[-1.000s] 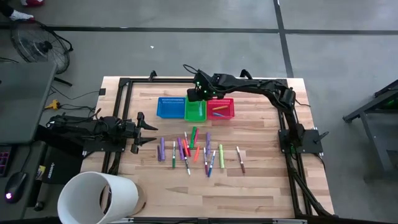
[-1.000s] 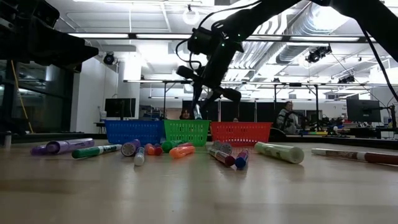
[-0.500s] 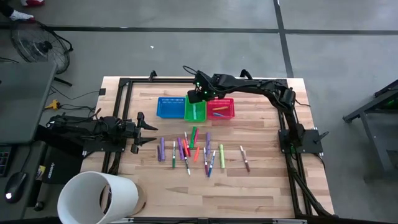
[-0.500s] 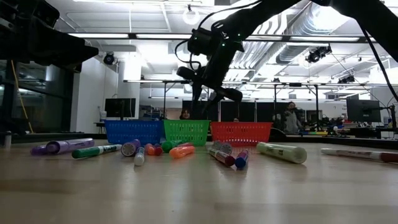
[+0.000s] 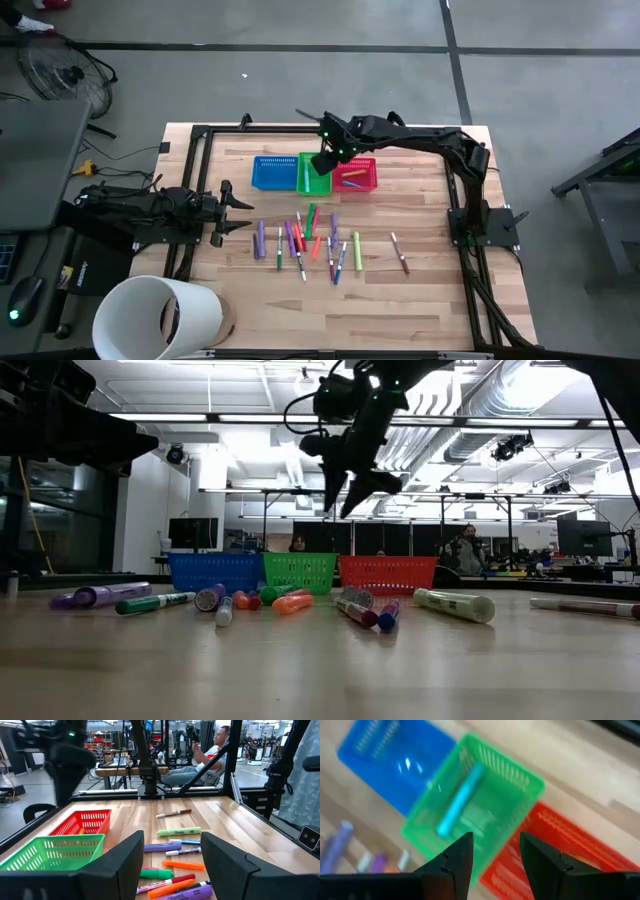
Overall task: Pick & Place Markers
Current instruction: Put the brown marker into the blue bin
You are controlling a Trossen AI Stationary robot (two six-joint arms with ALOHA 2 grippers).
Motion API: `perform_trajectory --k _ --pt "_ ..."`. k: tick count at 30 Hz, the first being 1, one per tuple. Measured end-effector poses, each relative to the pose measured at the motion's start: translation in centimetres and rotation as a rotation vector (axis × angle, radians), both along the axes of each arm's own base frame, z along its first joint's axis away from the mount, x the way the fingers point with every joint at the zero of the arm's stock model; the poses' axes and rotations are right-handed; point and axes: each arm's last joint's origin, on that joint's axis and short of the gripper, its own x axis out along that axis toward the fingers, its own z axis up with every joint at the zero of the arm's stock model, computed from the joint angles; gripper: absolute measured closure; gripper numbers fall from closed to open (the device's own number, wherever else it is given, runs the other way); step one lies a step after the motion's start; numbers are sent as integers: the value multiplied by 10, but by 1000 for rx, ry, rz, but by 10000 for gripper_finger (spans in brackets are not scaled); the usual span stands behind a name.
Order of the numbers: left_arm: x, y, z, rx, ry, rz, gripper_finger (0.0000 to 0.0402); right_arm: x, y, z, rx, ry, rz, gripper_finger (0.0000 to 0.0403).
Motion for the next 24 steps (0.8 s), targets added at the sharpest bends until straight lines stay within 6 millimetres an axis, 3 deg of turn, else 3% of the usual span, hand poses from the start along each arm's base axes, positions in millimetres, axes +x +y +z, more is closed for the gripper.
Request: perform_trajectory --k 12,24 --pt "0 0 0 0 0 0 206 -29 27 7 61 278 165 253" --pt "0 0 0 0 0 1 206 -33 58 6 -13 441 354 253"
